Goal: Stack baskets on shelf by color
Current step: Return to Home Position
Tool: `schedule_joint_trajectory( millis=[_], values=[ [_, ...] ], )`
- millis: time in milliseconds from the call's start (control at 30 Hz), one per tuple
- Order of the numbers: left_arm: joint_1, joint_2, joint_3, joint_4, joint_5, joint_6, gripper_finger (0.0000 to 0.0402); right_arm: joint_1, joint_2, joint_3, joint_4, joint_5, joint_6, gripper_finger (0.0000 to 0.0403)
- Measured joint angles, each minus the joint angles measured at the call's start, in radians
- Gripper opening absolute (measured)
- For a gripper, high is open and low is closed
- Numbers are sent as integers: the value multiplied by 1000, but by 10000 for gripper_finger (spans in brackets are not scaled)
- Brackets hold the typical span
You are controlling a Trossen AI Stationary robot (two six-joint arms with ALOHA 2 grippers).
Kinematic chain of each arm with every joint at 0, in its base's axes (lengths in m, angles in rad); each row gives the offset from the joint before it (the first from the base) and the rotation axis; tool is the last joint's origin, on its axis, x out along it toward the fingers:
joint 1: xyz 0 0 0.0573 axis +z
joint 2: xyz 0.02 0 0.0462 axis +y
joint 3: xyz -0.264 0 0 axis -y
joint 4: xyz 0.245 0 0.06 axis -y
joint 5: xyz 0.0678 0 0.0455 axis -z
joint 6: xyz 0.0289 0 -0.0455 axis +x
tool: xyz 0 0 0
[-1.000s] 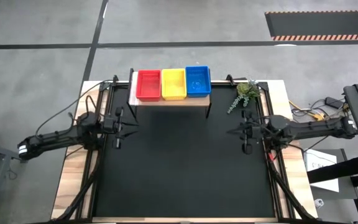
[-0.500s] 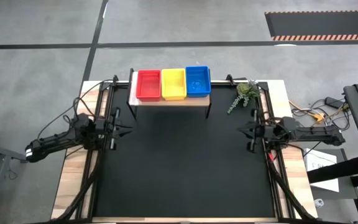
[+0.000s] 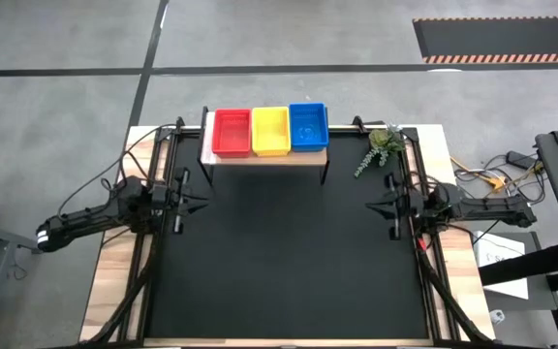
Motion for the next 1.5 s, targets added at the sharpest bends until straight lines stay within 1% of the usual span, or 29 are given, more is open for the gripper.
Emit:
schedule_joint_trajectory(
  millis=[100,233,1500],
  values=[
    [0,9,0,0,0,0,50,0,1,0,0,0,131,8],
    [0,20,-1,-1,0,0,50,0,1,0,0,1,215,8],
    [0,88,-2,-1,0,0,50,0,2,-2,-1,0,210,9]
  ],
)
